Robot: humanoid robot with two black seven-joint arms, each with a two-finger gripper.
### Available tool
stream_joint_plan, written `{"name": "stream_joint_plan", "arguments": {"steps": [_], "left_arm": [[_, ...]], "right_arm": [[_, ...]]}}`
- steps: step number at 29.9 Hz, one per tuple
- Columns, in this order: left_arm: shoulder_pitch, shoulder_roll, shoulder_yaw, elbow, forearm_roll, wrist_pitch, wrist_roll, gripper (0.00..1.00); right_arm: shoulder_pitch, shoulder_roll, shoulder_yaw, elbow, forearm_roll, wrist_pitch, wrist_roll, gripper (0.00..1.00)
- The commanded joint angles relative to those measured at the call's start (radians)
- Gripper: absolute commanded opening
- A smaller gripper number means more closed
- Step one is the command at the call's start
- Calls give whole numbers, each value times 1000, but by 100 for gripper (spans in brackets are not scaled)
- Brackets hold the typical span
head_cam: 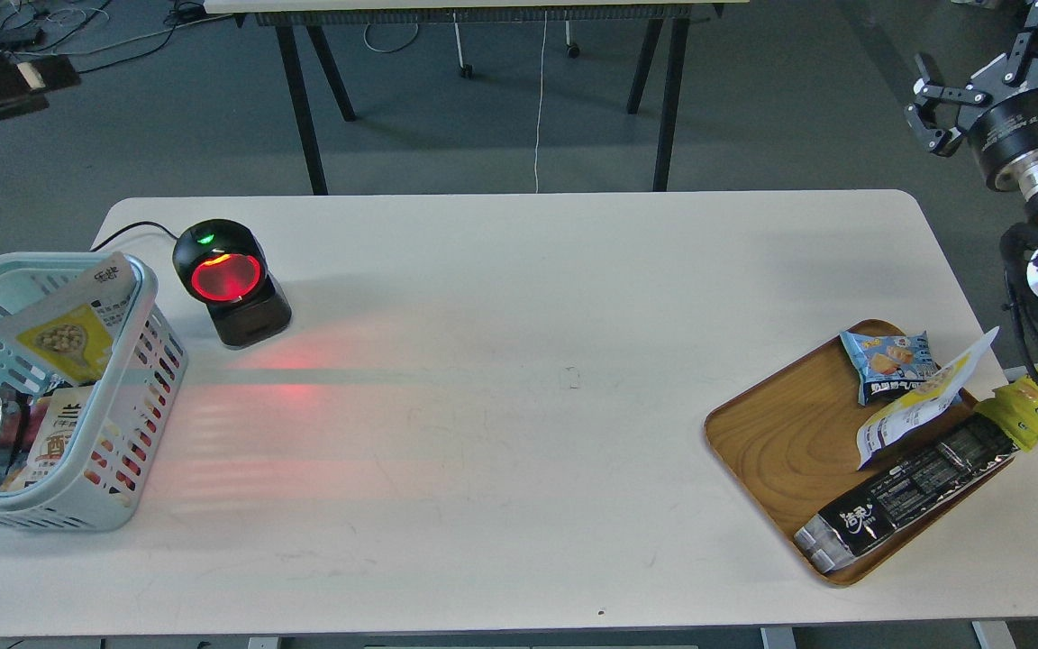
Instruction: Scan snack and place in basket
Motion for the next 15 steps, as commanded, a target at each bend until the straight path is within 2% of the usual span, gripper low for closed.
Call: {"name": "stream_joint_plan", "arguments": {"steps": [1, 7, 10, 13, 15], "left_arm": [[0, -172, -50, 127, -290, -3, 37, 100], [0, -438, -136, 352, -651, -64, 41, 100], [-3, -564, -247, 461, -719, -75, 49, 100], [-2, -667, -367, 544, -759, -75, 99, 100], [-2, -734, -442, 604, -802, -75, 164, 100]], "right_arm": [[3, -6, 64, -21, 0, -21, 0, 99], [17, 7, 72, -61, 0, -37, 0, 99], [15, 14, 96, -64, 1, -5, 0, 99], [12, 25, 124, -69, 1, 18, 0, 99], [13, 37, 127, -67, 3, 20, 0, 99]]}}
